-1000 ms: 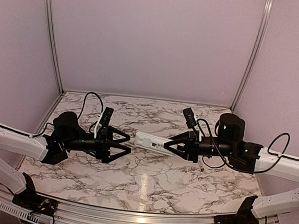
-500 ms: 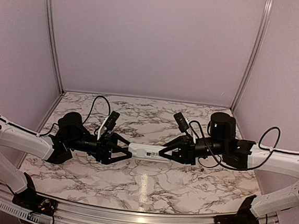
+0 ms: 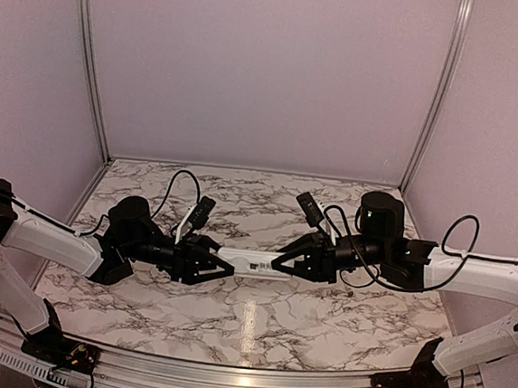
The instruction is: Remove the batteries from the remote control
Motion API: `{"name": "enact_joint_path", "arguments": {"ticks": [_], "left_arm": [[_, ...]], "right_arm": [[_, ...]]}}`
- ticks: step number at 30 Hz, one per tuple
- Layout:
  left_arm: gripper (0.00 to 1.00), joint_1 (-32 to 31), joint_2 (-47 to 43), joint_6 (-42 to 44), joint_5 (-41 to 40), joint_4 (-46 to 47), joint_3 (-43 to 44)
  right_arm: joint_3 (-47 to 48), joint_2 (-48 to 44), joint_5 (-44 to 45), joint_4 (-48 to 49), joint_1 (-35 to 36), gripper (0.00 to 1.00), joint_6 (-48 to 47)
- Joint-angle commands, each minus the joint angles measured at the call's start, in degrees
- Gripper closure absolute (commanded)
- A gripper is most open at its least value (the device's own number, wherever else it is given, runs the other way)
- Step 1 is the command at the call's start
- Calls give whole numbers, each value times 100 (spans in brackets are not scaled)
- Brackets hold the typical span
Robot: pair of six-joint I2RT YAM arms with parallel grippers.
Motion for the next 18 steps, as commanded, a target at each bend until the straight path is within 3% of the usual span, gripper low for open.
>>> {"name": "enact_joint_path", "arguments": {"ticks": [1,18], "left_arm": [[49,-68,99,-55,124,228,181],[51,-241,74,105,171,102,222]], "right_arm": [[228,56,-124,243,-41,100,78],[371,394,-376,358,-43,100,159]]}}
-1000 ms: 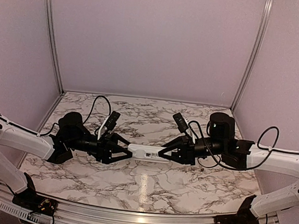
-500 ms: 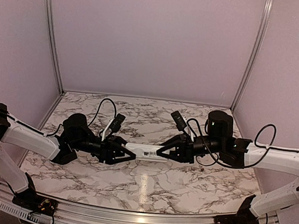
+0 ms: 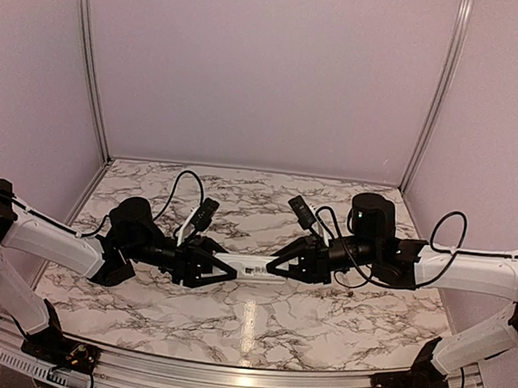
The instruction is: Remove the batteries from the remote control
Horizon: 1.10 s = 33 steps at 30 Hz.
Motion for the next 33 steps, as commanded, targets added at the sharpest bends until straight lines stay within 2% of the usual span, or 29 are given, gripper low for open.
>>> {"name": "enact_joint_path", "arguments": {"ticks": [1,9,12,18,29,33], "left_arm": [[51,-93,41,176,97,-25,169],[62,-173,23,251,68,-69,189],[62,-179,-3,255,59,-75,169],[51,-176,-21,272,17,-65,157],[52,-174,-34,333,-141,-131,144],[65,-174,-4,371,-188,-202,174]], "right_arm": [[333,21,-126,139,-41,100,-7],[336,17,-176,116,-40,100,15],[342,21,-210,71,-41,100,5],[338,54,-231,78,-41,100,16],[351,107,-314,72,-41,100,20],[368,133,-335,79,-41,100,32]]}}
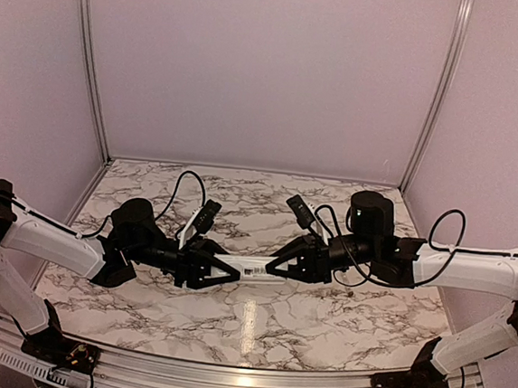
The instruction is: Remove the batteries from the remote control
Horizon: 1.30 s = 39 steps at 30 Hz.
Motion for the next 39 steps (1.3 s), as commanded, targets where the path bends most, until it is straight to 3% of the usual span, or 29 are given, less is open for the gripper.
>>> {"name": "enact_joint_path", "arguments": {"ticks": [1,9,18,20,23,30,35,39], "left_arm": [[69,-26,7,104,-99,-163,123],[100,-20,-29,45,-135,-101,109],[100,-26,-234,38,-586,-404,81],[100,-22,-303,122,-741,-572,87],[100,-22,-359,175,-966,-693,74],[100,-22,-391,162,-1261,-744,38],[100,-25,-421,180,-1837,-1396,227],[100,-20,-548,51,-2321,-1715,247]], "right_arm": [[262,54,-86,81,-41,100,23],[249,80,30,67,-41,100,-13],[403,-80,1507,-684,-41,34,-272],[407,-260,2193,-878,-41,22,-263],[324,-549,2866,-1015,-41,12,-230],[72,-1195,3740,-1248,-42,2,7],[-94,-1561,5621,-2016,-41,3,328],[-83,-1545,6417,-2749,-40,7,465]]}}
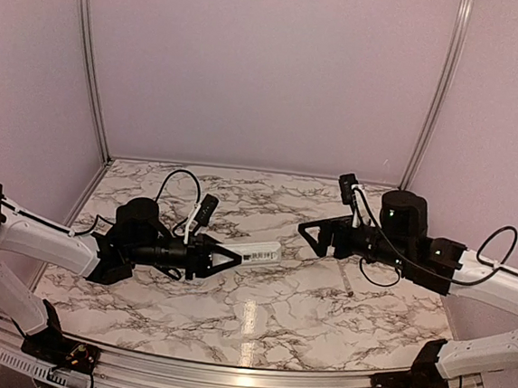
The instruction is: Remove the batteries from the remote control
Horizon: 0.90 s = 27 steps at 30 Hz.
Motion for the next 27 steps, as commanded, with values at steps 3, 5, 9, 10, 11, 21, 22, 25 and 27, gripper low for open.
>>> {"name": "enact_joint_path", "arguments": {"ticks": [3,5,9,10,11,21,22,25,27], "left_arm": [[100,-16,-443,-192,-1015,-735,164],[100,-23,-554,-275,-1194,-817,92],[100,-17,-591,-265,-1227,-961,111],[100,-19,-581,-264,-1226,-976,115],[100,-18,-563,-258,-1226,-970,122],[100,-22,-342,-490,-1435,-705,84],[100,-22,-315,-573,-1420,-631,70],[100,-17,-271,-744,-1396,-486,35],[100,-18,-280,-827,-1404,-452,17]], "right_arm": [[-153,80,1843,-1384,-17,8,427],[-211,195,2141,-1608,-16,8,530],[-280,511,2436,-1854,-19,7,765],[-288,589,2445,-1844,-12,8,781],[-310,649,2425,-1788,-17,8,763],[-668,245,-235,213,167,13,421],[-702,187,-243,496,269,14,441],[-803,52,-158,1167,632,14,380],[-796,81,-75,1502,800,14,404]]}}
